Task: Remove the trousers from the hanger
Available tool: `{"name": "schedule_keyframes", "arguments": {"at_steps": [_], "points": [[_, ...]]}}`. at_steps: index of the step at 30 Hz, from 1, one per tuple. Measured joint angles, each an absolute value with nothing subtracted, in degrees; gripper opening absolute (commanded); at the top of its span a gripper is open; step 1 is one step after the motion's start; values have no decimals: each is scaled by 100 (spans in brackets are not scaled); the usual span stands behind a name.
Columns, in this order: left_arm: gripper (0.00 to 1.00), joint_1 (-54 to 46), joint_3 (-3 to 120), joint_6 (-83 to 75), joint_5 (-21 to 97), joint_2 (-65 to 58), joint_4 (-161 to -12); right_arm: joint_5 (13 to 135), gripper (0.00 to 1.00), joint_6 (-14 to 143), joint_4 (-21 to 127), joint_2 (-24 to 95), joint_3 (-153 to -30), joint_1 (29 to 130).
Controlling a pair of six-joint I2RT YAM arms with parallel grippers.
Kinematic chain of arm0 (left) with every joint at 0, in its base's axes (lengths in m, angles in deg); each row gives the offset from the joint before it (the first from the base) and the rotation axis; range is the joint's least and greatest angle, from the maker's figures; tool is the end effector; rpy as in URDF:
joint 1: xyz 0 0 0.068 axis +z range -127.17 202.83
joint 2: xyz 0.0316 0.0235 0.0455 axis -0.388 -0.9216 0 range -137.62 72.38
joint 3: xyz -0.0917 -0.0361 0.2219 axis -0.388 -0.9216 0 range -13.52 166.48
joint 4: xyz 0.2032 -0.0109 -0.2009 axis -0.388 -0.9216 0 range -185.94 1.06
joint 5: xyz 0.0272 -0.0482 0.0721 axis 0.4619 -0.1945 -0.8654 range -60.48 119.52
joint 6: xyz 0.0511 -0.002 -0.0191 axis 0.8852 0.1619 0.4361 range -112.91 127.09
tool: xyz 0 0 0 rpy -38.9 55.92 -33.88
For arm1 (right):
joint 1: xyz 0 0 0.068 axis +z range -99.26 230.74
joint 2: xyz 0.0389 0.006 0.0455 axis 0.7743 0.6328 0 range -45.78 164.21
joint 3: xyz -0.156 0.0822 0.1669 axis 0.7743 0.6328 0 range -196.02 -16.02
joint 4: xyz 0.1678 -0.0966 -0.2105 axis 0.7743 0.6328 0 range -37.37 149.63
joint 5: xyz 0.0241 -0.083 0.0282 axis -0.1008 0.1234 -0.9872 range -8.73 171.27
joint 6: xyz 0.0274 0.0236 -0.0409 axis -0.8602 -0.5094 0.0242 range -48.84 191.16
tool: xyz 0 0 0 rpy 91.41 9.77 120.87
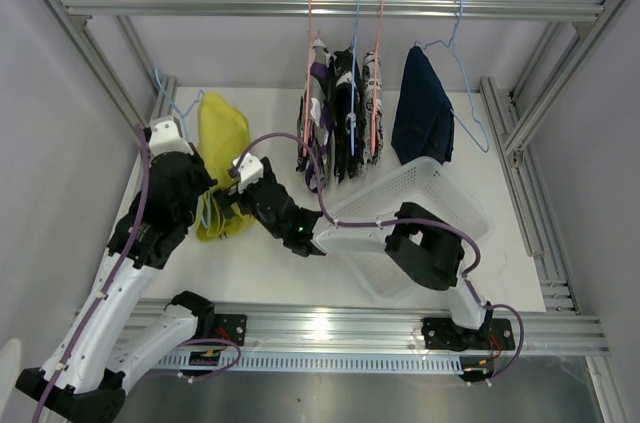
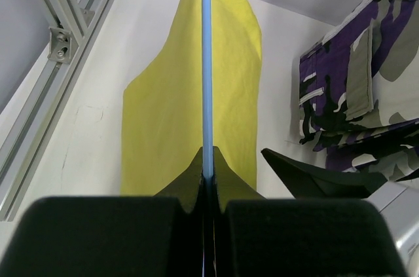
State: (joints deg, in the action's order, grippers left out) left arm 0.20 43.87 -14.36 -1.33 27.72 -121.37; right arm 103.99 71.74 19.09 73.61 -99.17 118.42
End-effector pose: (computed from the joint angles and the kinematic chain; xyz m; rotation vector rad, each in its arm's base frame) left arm 0.1962 -0.0615 0.3598 -0.3367 1.8338 -0.0154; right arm 0.2014 0.4535 0.1995 -0.6502 1.5118 0.5814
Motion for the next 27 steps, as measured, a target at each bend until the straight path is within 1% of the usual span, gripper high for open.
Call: {"name": "schedule_keyframes", "arguments": {"at_steps": [11, 16, 23, 25, 26, 27], "points": [[1, 20, 4387, -1428, -76, 2752, -12143, 11284, 99, 7856, 827, 7995, -10118, 12111], [1, 20, 4387, -1428, -72, 2752, -12143, 11627, 99, 8249, 421, 8113, -10212, 12142], [0, 20, 4387, -1432, -26, 2748, -12123, 11789, 99, 8651, 106, 8121, -10280, 12155], [1, 20, 4387, -1432, -22, 2748, -12119, 11793, 93, 8691, 54, 8135, -10284, 12153], [1, 20, 4387, -1430, -15, 2748, -12121, 11791, 85, 8697, 25, 8150, -10284, 12153], [0, 20, 4387, -1432, -9, 2741, -12126, 11789, 79, 8710, -3, 8163, -10284, 12153]]}}
